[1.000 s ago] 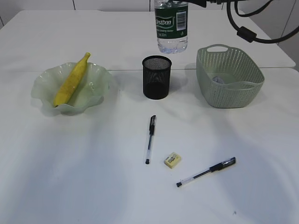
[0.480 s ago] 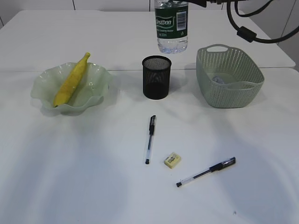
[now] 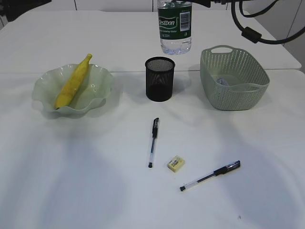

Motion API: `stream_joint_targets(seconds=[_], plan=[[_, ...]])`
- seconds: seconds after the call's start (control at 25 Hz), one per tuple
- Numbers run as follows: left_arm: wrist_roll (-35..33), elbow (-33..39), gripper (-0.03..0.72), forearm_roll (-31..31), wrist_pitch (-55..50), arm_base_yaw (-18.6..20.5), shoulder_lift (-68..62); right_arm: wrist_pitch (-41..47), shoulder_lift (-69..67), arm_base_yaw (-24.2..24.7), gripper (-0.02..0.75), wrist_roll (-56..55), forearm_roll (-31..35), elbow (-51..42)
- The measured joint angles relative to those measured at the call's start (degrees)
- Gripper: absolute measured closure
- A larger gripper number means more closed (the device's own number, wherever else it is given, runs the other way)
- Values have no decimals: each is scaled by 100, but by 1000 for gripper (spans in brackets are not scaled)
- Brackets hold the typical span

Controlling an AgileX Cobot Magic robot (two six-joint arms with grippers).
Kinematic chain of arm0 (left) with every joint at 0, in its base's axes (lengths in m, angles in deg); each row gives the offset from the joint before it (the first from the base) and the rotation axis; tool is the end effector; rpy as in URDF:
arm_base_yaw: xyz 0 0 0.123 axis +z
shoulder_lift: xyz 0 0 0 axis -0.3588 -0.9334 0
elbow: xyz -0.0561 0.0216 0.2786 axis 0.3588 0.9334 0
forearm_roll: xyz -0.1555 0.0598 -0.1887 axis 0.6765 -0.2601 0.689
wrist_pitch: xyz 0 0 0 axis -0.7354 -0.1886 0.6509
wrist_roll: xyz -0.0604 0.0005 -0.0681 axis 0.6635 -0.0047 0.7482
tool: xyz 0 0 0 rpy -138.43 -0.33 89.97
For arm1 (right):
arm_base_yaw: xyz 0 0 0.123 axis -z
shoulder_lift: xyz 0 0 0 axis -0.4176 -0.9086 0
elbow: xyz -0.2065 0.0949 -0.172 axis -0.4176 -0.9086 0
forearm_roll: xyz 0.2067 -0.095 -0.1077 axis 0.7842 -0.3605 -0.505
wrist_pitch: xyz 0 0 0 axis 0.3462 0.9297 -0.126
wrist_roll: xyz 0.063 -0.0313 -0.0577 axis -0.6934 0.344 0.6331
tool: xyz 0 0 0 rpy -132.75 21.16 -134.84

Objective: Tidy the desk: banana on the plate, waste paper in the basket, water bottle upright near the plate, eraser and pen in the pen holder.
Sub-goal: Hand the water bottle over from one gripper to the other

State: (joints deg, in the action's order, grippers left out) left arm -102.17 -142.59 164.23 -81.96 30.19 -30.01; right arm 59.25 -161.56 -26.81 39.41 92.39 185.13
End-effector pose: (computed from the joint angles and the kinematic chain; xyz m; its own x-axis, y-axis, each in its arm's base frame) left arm 0.3727 -0.0233 0.3122 -0.0483 -0.0233 -0.9986 0.8240 0.5641 -0.0530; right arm 0.4416 0.1006 0.3376 -0.0761 -0.1218 -0.9896 -0.9439 0.3286 0.0322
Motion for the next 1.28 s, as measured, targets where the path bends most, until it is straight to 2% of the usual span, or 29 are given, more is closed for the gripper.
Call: stream_joint_targets(seconds=[0.24,0.52,0.8,1.04,1.28], plan=[[-59,13,183,-126,-3,0,-267,0,0,0,379,0,0,0],[-466,305,183,-147,-3,-12,-376,0,0,0,379,0,0,0],[-1172,785,183,-1,-3,-304,-433,0,0,0,379,0,0,0],[-1253,800,183,49,7,-640,-446,0,0,0,379,0,290,0],[-1264,800,183,81,7,-677,-446,0,0,-11,379,-74,605,0]])
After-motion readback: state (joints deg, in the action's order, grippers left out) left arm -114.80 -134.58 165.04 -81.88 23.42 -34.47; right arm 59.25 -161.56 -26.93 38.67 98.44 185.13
